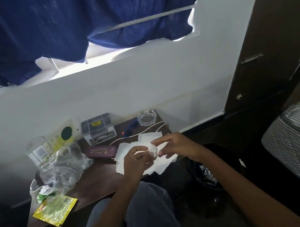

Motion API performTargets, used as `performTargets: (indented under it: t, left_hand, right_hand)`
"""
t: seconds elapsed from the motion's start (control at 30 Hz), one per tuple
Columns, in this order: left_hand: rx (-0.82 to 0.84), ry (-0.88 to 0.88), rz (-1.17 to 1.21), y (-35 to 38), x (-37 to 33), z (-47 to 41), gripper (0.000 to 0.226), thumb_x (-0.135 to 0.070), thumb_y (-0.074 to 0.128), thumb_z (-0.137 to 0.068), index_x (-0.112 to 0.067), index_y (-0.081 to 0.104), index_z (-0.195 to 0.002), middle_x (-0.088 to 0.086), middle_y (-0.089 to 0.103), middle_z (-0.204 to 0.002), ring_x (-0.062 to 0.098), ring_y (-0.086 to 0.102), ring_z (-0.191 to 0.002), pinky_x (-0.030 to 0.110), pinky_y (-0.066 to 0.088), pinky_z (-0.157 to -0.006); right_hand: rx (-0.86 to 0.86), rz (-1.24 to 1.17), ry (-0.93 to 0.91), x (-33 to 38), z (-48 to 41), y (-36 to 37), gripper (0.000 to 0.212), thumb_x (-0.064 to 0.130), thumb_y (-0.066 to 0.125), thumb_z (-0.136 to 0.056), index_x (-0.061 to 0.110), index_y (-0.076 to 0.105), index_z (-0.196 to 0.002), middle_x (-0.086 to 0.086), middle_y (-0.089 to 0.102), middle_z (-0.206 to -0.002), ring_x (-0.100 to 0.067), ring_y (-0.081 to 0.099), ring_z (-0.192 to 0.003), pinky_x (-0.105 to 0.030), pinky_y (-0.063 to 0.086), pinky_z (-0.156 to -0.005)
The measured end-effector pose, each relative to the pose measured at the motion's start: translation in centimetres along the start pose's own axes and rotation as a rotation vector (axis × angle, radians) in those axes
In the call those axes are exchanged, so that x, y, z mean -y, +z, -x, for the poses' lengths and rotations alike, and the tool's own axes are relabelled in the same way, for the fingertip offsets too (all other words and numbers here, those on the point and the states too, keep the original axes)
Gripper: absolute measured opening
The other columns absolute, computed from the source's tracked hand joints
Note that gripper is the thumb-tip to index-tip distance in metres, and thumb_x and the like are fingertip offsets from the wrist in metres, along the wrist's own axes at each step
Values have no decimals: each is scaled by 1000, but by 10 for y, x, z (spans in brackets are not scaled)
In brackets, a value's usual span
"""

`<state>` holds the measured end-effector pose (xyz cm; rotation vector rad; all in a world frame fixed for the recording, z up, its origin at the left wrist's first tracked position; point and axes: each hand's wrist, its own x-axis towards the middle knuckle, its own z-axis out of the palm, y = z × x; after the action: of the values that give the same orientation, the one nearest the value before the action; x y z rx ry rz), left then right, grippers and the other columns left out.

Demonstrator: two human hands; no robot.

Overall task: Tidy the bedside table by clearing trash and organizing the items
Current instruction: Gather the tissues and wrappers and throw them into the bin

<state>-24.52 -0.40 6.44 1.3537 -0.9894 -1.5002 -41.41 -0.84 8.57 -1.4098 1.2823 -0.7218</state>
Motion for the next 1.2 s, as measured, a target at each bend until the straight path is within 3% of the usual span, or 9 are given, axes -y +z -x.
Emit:
performTargets:
  t: [0.13,0.3,0.5,0.57,0.63,0.7,0.8,0.93,1.2]
  left_hand:
    - [1,14,-65,4,-1,0,6,-4,66,-83,-6,60,-81,12,68,-79,18,66,-68,27,56,-69]
    - [-28,-15,-92,-3,-5,-3,10,-15,56,-91,-7,61,-94,6,69,-92,19,65,-79,28,53,-75]
    - [-87,-16,-98,-22,-8,-16,11,-15,52,-93,-9,61,-91,7,68,-94,19,63,-81,26,49,-72]
    - [-77,-13,-100,-23,-9,-19,12,-16,51,-93,-8,61,-93,6,68,-94,19,63,-83,27,49,-74]
    - [-66,-6,-105,-27,-10,-19,13,-16,51,-93,-7,61,-94,6,68,-94,20,64,-84,28,50,-75]
    - [-73,-3,-86,-33,-10,-18,13,-14,52,-93,-6,62,-95,6,69,-93,20,64,-83,28,50,-74]
    - [-124,-8,3,-49,-12,-15,12,-12,52,-93,-9,62,-87,3,68,-86,17,63,-76,26,49,-70]
    - [-198,-26,44,-80,-12,-14,14,-15,50,-94,-10,62,-89,5,68,-89,15,62,-76,25,48,-68]
    - [-627,42,-13,-180,21,-9,11,-13,56,-89,-10,66,-85,7,70,-82,30,66,-85,38,51,-77]
  right_hand:
    - [-113,27,-97,3,-7,15,17,-2,71,-75,1,72,-91,1,66,-76,-13,62,-59,-19,51,-55]
    - [-456,56,33,-35,-16,-16,20,-14,61,-72,0,72,-81,4,65,-57,2,55,-43,-16,48,-51]
    - [-768,361,306,-116,3,-83,22,-6,57,-77,0,72,-92,-17,70,-98,-30,66,-93,-27,47,-79]
    - [-694,282,410,-143,2,-100,34,-4,55,-79,6,69,-109,-13,65,-101,-22,66,-83,-26,50,-75]
    - [-656,224,469,-147,-1,-106,39,-2,52,-81,12,65,-114,-9,64,-97,-10,59,-61,-11,45,-48]
    - [-675,201,487,-130,-2,-100,38,1,52,-83,18,61,-116,-11,63,-96,-15,57,-61,-12,42,-38]
    - [-669,101,461,-98,-13,-81,41,0,54,-85,12,53,-124,-16,60,-92,-18,55,-54,-24,46,-43]
    - [-538,17,375,-58,-40,-48,42,-3,54,-86,9,49,-127,-18,60,-93,-18,58,-48,-20,44,-39]
    - [-10,109,193,17,-71,59,19,5,56,-88,6,61,-107,-14,66,-94,-22,64,-70,-27,47,-61]
